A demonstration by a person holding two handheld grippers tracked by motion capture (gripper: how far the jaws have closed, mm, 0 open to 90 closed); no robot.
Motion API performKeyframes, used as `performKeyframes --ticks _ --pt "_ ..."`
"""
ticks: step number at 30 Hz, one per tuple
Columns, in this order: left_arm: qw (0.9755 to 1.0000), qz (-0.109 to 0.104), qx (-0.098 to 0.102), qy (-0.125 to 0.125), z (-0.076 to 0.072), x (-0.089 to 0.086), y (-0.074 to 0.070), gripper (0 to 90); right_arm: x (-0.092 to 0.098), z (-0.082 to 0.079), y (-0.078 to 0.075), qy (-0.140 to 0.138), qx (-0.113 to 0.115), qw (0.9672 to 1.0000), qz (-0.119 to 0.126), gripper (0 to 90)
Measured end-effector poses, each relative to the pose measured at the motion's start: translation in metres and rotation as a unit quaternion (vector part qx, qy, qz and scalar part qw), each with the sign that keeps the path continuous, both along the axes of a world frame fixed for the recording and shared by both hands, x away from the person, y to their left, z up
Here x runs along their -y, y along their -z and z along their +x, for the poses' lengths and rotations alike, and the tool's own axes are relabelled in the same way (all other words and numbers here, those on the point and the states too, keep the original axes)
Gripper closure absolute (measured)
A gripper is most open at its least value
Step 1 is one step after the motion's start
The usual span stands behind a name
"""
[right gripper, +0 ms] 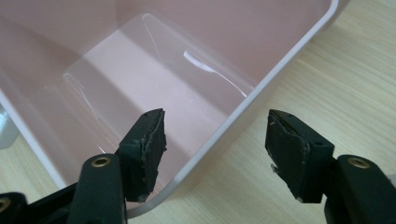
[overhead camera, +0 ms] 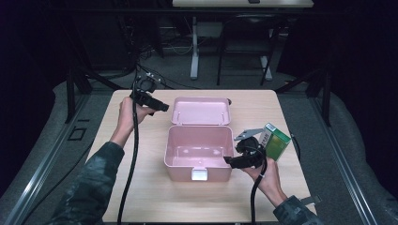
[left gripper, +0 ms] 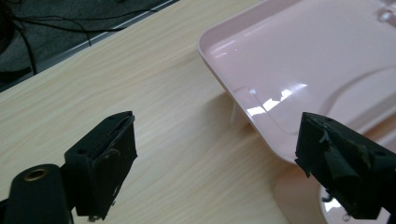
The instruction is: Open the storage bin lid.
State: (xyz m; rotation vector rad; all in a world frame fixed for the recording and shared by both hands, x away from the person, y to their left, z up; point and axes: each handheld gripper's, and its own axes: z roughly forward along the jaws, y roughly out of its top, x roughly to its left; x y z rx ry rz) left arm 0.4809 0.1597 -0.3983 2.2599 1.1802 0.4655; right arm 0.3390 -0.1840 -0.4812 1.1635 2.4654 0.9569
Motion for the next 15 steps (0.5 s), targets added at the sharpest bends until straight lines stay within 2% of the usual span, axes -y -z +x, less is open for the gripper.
performKeyframes --ticks 1,3,4,5,6,8,9,10,12,15 --pt "1.0 0.0 0.0 0.0 0.0 0.0 0.0 10.1 0.0 0.0 0.0 0.0 0.0 1.0 0.0 37.1" --pt "0.9999 0.009 0.005 0.004 -0.016 -0.003 -0.003 8.6 0.0 0.0 -0.001 -0.004 0.0 1.0 -0.001 35.3" --pt "0.9999 0.009 0.005 0.004 -0.016 -0.003 -0.003 8.1 0.0 0.0 -0.002 -0.005 0.001 1.0 -0.001 34.7" --pt "0.9996 0.024 -0.001 0.014 -0.025 -0.003 -0.003 7.6 0.0 0.0 -0.002 -0.008 0.004 1.0 -0.002 34.2" --pt "0.9996 0.024 -0.001 0.014 -0.025 -0.003 -0.003 6.7 0.0 -0.001 -0.002 -0.01 0.005 0.9999 -0.003 34.2" --pt "0.9989 0.032 -0.012 0.031 -0.04 -0.003 0.001 5.5 0.0 -0.001 -0.003 -0.012 0.006 0.9999 -0.001 33.0" --pt "0.9989 0.032 -0.012 0.031 -0.04 -0.003 0.001 5.3 0.0 -0.001 -0.003 -0.012 0.006 0.9999 -0.001 33.0" --pt "0.9986 0.037 -0.015 0.035 -0.048 -0.003 0.005 5.1 0.0 -0.002 -0.003 -0.015 0.007 0.9999 0.001 30.4" --pt "0.9984 0.037 -0.016 0.039 -0.052 -0.003 0.007 5.0 0.001 -0.002 -0.004 -0.015 0.01 0.9998 0.001 28.8" --pt "0.9988 0.023 -0.012 0.042 -0.063 -0.005 0.013 5.1 0.003 -0.002 -0.005 -0.012 0.009 0.9999 0.004 26.1"
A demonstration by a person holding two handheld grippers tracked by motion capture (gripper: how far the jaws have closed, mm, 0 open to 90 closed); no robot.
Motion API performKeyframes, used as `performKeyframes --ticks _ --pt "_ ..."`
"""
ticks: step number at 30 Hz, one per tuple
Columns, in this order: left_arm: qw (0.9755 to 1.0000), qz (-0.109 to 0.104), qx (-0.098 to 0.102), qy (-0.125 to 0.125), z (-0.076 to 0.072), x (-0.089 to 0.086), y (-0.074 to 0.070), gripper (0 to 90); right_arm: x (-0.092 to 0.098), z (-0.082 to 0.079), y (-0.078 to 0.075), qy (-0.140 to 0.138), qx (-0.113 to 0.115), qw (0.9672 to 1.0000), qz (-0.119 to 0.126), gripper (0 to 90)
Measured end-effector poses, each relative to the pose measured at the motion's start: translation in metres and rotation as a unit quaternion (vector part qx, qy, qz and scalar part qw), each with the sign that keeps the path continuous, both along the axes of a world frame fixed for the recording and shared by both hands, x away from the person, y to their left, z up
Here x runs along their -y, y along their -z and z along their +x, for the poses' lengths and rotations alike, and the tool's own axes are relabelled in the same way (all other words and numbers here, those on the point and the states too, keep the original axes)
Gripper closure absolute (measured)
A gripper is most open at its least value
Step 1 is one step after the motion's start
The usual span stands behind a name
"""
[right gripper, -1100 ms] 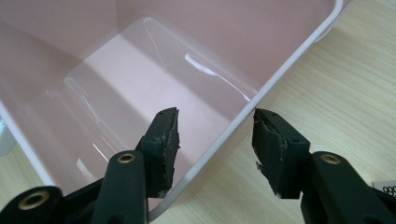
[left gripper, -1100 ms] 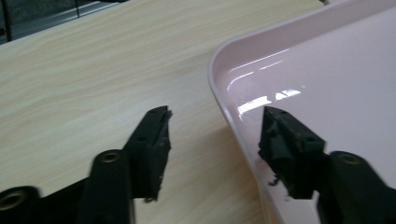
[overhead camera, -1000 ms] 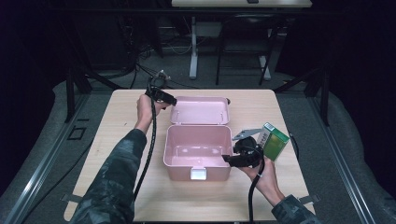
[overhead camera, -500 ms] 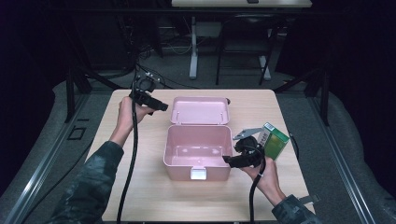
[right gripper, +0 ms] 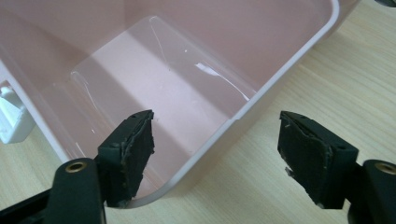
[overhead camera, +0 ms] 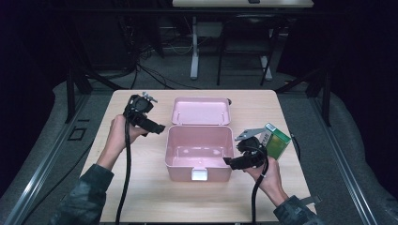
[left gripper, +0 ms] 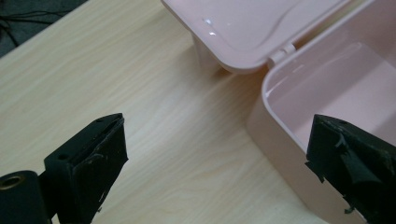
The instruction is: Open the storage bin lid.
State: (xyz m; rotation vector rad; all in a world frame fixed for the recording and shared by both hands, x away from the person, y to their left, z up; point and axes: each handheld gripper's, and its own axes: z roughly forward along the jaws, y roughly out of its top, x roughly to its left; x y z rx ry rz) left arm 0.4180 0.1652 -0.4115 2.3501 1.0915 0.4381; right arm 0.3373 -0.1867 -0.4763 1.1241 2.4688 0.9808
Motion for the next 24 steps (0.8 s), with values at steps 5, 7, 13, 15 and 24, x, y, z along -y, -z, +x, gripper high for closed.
performKeyframes --ticks 5,7,13,15,24 --pt "0.9999 -0.012 0.005 -0.002 -0.014 -0.006 0.007 5.0 0.003 0.0 -0.002 0.005 -0.001 1.0 0.007 23.3" --pt "0.9999 -0.014 0.004 -0.001 -0.019 -0.008 0.009 5.1 0.004 0.0 -0.003 0.003 0.0 1.0 0.006 23.1" --pt "0.9998 -0.018 0.007 -0.004 -0.032 -0.013 0.014 5.3 0.007 -0.002 -0.011 0.001 0.004 1.0 0.004 22.1" --pt "0.9996 0.003 0.009 -0.027 -0.034 -0.017 0.019 5.3 0.009 -0.003 -0.014 0.0 0.003 1.0 0.001 20.8" --pt "0.9981 0.021 -0.01 -0.057 -0.037 -0.042 0.038 1.8 0.02 -0.01 -0.031 0.001 0.0 0.9999 -0.017 14.4"
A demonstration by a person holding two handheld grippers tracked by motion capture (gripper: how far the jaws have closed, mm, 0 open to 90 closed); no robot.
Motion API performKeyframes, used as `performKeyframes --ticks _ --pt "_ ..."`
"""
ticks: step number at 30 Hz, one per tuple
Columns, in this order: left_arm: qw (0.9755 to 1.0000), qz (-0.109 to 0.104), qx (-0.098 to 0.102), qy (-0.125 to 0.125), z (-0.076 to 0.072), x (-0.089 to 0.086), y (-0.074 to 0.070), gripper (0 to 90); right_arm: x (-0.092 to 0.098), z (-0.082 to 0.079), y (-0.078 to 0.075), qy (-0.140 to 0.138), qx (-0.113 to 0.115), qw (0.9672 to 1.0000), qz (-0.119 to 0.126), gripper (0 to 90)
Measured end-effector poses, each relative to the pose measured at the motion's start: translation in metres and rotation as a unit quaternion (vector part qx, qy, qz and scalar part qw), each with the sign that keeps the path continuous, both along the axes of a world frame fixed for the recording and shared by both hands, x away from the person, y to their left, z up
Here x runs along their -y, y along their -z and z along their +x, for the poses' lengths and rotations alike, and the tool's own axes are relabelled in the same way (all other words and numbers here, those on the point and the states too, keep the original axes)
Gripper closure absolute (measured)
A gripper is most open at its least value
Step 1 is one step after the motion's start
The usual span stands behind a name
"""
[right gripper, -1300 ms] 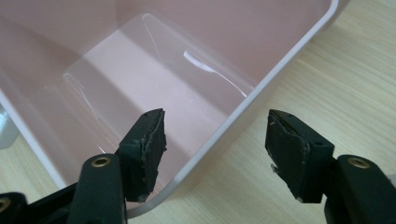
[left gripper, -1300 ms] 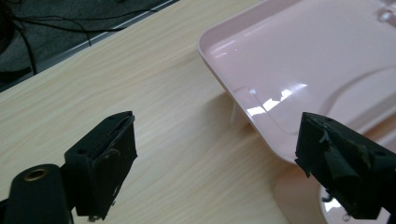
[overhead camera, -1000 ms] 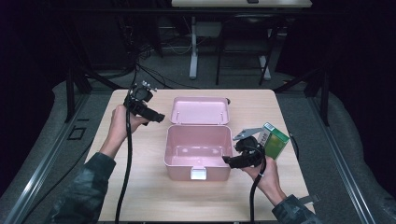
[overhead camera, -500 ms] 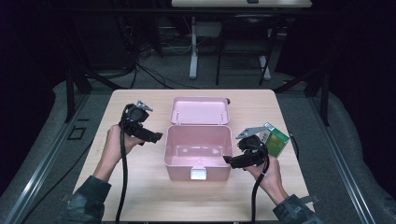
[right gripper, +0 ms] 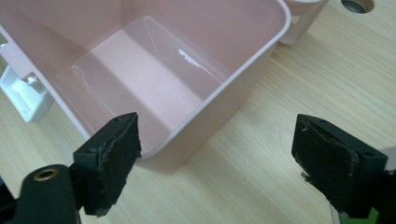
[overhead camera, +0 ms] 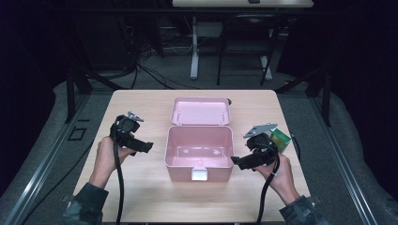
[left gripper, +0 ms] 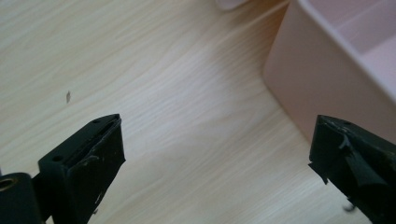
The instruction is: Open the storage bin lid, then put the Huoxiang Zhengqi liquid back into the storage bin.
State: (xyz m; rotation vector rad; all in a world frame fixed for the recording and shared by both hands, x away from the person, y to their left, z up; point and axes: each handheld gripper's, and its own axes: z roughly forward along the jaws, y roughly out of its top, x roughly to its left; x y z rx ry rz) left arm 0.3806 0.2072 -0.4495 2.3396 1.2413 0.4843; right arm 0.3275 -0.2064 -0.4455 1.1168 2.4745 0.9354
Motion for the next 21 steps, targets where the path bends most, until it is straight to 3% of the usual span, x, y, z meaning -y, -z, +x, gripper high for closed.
performKeyframes --ticks 12,16,19,21 --pt "0.9995 0.002 -0.015 -0.029 -0.012 -0.029 0.03 0.1 0.014 -0.007 -0.009 -0.02 -0.024 0.999 -0.033 12.5" --pt "0.9994 0.015 0.005 -0.03 -0.015 -0.039 0.042 0.1 0.016 -0.01 -0.013 -0.03 -0.034 0.9977 -0.049 9.8" --pt "0.9994 0.008 0.003 -0.034 -0.017 -0.044 0.049 0.1 0.019 -0.01 -0.016 -0.03 -0.038 0.9973 -0.055 8.9" --pt "0.9992 0.015 -0.002 -0.036 -0.022 -0.044 0.058 0.1 0.023 -0.009 -0.02 -0.026 -0.04 0.9968 -0.065 6.7"
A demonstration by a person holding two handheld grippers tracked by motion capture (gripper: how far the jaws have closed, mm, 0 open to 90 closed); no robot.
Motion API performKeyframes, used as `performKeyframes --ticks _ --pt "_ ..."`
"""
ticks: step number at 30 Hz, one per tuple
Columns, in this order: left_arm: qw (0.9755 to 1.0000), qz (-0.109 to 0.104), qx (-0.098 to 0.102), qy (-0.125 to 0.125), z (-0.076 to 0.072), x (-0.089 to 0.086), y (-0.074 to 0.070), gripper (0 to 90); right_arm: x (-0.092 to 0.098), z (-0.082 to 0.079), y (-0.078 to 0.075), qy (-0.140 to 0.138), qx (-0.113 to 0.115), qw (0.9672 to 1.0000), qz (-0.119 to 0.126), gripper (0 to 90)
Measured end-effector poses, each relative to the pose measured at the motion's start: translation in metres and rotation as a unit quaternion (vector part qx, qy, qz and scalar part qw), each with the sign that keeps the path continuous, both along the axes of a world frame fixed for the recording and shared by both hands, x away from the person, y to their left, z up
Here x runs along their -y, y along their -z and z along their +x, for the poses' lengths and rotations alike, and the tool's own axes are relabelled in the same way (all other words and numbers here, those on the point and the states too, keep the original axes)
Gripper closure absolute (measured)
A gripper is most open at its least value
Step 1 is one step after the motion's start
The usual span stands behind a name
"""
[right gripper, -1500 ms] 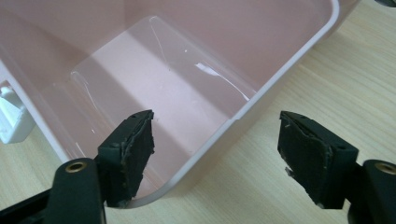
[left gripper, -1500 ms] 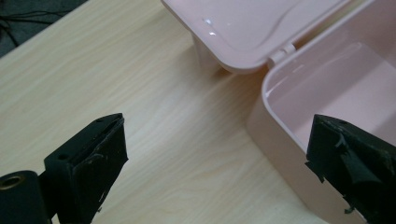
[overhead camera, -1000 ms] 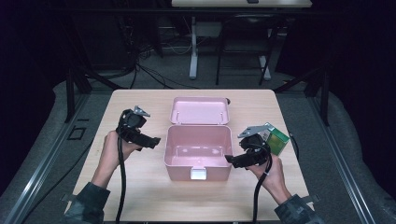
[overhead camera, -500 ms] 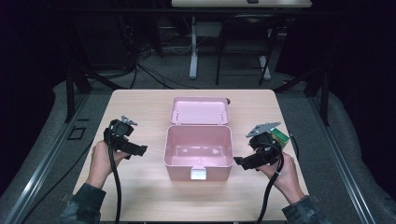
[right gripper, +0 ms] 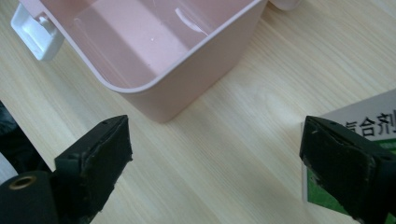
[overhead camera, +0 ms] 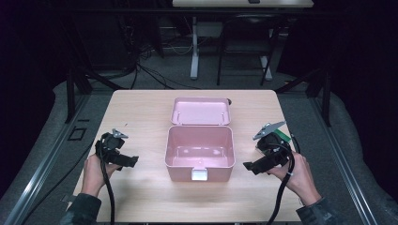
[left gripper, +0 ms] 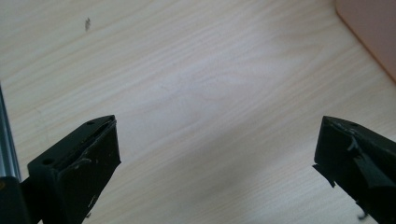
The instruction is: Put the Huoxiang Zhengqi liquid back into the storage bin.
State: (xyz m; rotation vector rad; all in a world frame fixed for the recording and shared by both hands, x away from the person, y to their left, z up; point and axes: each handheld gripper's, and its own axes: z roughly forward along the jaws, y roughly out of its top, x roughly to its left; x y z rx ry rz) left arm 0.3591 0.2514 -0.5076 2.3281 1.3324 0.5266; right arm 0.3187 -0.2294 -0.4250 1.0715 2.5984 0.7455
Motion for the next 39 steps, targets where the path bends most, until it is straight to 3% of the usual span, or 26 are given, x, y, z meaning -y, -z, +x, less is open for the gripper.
performKeyframes --ticks 6,8,18,20,23,26,28,29,31,32,37,39 --pt "0.9999 -0.005 0.01 0.002 -0.005 0.0 0.004 0.1 0.004 0.003 -0.013 -0.006 -0.006 0.9999 -0.014 3.9" --pt "1.0 -0.004 0.006 0.006 -0.004 -0.001 0.005 0.1 0.005 0.005 -0.016 -0.013 -0.008 0.9997 -0.018 0.0" --pt "0.9998 -0.016 0.001 0.008 0.0 -0.006 0.007 0.1 0.017 0.018 -0.034 -0.012 -0.012 0.9993 -0.032 0.0" --pt "0.9999 -0.012 -0.004 0.012 0.0 -0.006 0.01 0.1 0.022 0.027 -0.039 -0.017 -0.024 0.9986 -0.043 0.0" --pt "0.9998 -0.015 -0.004 0.012 0.001 -0.006 0.011 0.1 0.026 0.033 -0.043 -0.02 -0.037 0.9983 -0.04 0.0" --pt "0.9997 -0.019 -0.006 0.013 0.002 -0.007 0.011 0.1 0.029 0.049 -0.046 -0.017 -0.057 0.9965 -0.059 0.0" --pt "0.9997 -0.018 -0.008 0.013 0.002 -0.007 0.011 0.1 0.03 0.052 -0.046 -0.014 -0.058 0.996 -0.066 0.0" --pt "0.9997 -0.018 -0.008 0.013 0.002 -0.007 0.012 0.1 0.03 0.059 -0.047 -0.013 -0.07 0.9943 -0.079 0.0" --pt "0.9997 -0.018 -0.009 0.014 0.002 -0.007 0.013 0.1 0.03 0.062 -0.046 -0.011 -0.072 0.994 -0.081 0.0" --pt "0.9997 -0.018 -0.01 0.014 0.002 -0.008 0.013 0.1 0.03 0.068 -0.047 -0.012 -0.08 0.9921 -0.096 0.0" --pt "0.9996 -0.02 -0.011 0.015 0.003 -0.007 0.014 0.1 0.032 0.078 -0.046 -0.004 -0.086 0.9896 -0.115 0.0" --pt "0.9996 -0.019 -0.013 0.015 0.003 -0.007 0.015 0.1 0.032 0.083 -0.044 0.0 -0.099 0.987 -0.126 0.0"
